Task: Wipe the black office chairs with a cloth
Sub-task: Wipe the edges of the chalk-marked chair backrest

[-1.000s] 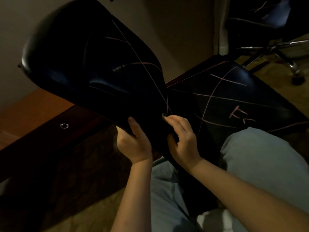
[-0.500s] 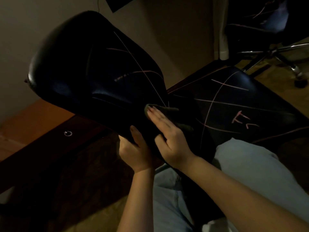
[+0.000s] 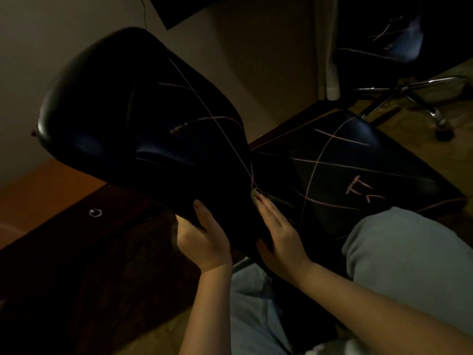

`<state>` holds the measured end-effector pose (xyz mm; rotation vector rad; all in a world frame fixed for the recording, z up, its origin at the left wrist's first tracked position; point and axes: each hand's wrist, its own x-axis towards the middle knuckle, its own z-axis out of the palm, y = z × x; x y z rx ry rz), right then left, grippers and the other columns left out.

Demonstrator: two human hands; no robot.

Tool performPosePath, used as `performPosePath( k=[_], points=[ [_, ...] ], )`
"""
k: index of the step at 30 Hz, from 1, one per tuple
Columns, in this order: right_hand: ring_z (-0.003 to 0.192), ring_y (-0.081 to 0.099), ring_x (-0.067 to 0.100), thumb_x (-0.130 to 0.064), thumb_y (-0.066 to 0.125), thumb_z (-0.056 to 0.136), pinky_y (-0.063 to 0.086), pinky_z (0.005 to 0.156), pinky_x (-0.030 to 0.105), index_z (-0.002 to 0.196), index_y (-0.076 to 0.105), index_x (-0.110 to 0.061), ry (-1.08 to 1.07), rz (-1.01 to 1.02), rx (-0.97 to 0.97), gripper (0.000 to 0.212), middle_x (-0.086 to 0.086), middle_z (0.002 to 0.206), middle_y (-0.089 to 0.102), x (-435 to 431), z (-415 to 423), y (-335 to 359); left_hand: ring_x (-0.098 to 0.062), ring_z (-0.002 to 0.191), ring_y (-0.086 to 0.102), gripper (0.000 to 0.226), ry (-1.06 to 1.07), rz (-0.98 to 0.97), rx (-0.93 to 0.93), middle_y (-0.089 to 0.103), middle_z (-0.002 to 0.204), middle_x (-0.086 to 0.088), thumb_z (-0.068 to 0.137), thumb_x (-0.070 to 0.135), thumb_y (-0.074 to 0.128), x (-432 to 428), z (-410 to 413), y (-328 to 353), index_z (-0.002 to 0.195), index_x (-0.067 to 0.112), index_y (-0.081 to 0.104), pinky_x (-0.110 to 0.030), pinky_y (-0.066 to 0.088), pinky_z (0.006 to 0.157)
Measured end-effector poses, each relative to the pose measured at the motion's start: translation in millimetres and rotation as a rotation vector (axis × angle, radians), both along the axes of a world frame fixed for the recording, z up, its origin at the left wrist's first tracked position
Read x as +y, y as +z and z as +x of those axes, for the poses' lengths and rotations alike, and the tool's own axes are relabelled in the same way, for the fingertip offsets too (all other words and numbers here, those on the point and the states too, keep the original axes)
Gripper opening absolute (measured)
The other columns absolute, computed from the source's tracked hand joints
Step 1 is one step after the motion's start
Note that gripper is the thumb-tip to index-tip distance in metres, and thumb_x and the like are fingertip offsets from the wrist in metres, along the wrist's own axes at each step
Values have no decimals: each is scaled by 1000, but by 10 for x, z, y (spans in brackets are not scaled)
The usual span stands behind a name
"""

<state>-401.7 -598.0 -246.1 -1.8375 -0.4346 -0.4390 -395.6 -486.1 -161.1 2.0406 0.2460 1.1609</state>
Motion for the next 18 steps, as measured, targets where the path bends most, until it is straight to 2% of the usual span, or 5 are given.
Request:
performPosePath(
  k=[3, 5, 8, 13, 18],
  points=[
    [146, 22, 12, -10, 46, 85, 25, 117, 27, 151, 23, -13, -13, 35, 12, 70, -1, 157, 26, 32, -23, 5, -14, 87, 60, 84, -7, -20, 5, 59, 98, 6, 90, 73, 20, 21, 3, -10, 118, 3, 59, -27, 44, 71],
    [147, 20, 13, -13, 45, 85, 23, 118, 26, 151, 23, -14, 12, 66, 16, 70, -1, 157, 26, 80, -9, 116, -22, 92, 64, 88, 0, -34, 26, 67, 103, -6, 88, 76, 19, 30, -1, 1, 121, 4, 58, -32, 48, 74],
    [147, 18, 11, -15, 46, 83, 19, 118, 23, 151, 22, -12, 76, 73, -35, 72, -3, 157, 24, 145, 79, 417, -28, 96, 65, 90, 11, 5, 59, 67, 109, -19, 89, 74, 18, 36, -6, 28, 124, 1, 57, -28, 44, 77],
    [147, 17, 8, -17, 44, 80, 17, 118, 21, 148, 21, -15, 195, 30, -145, 72, -6, 154, 25, 160, 203, 804, -34, 94, 67, 91, -22, -20, 134, 68, 108, -18, 85, 78, 19, 95, -12, 20, 121, 3, 58, -42, 54, 75],
    [147, 21, 12, -12, 48, 83, 21, 118, 26, 149, 22, -8, 107, 0, -161, 70, -2, 155, 26, 158, 181, 634, -36, 89, 67, 87, -16, 41, 78, 69, 103, -23, 91, 69, 22, 46, -1, 21, 117, -4, 60, -28, 43, 73]
  ],
)
